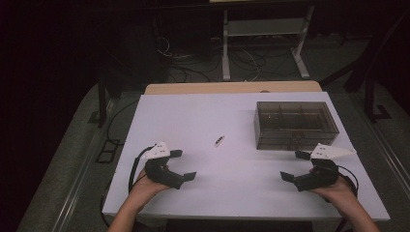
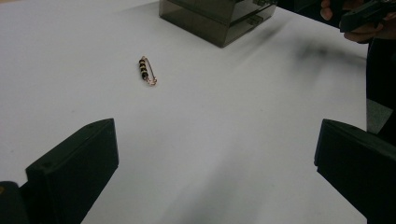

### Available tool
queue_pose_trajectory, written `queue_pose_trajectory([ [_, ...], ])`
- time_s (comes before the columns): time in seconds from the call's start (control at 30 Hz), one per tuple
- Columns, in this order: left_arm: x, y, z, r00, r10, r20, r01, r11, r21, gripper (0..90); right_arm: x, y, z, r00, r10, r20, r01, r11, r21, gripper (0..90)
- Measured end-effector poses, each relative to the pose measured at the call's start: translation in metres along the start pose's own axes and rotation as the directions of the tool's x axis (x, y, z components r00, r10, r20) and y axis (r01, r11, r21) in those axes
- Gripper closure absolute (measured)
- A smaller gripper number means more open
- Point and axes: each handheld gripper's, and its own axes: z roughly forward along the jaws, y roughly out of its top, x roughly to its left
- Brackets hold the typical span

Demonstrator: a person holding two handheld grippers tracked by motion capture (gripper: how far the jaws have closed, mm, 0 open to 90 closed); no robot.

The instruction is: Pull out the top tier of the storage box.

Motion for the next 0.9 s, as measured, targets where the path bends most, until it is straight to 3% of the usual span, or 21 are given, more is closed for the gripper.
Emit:
queue_pose_trajectory([
  [0.53,0.0001,-0.0022,-0.0023,1.0,-0.007,0.002,0.007,1.0,-0.007,0.0,-0.0027,0.0015,0.0011,1.0,0.007,-0.004,-0.007,1.0,0.001,0.2],
  [0.9,-0.0008,-0.0023,-0.0026,1.0,-0.002,0.006,0.002,1.0,-0.006,0.0,-0.0094,0.0001,-0.0039,0.9996,0.016,0.023,-0.016,1.0,-0.002,0.2],
])
